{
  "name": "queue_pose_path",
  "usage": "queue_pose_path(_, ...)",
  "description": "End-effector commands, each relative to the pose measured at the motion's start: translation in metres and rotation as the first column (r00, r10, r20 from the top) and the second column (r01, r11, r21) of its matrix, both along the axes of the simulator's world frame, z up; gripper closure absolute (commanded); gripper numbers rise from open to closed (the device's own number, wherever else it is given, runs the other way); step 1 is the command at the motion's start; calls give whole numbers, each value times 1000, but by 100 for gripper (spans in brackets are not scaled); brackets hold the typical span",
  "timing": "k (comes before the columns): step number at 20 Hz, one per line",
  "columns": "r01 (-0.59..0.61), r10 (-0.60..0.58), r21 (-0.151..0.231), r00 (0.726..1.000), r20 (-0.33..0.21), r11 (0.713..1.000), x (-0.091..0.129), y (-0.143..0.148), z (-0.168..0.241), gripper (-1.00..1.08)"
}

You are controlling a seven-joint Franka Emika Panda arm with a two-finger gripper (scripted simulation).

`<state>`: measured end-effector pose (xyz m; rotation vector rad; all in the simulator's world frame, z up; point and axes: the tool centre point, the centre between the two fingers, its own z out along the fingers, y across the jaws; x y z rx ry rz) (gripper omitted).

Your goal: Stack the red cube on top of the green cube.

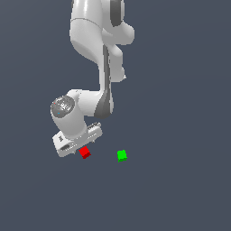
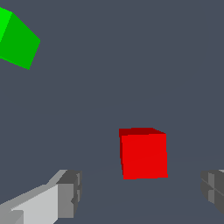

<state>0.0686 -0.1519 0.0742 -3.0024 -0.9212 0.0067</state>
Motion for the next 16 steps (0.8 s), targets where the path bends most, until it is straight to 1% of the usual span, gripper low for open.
queue_pose_path(1, -22, 22, 0, 1000, 3, 1000, 5, -3, -2, -92)
queue_pose_path(5, -37, 37, 0, 999, 4, 999, 9, -4, -4, -92)
queue_pose_path(10, -36, 36, 0, 999, 4, 999, 8, -5, -5, -92)
queue_pose_path(16, -39, 39, 0, 999, 4, 999, 8, -4, -28, -92)
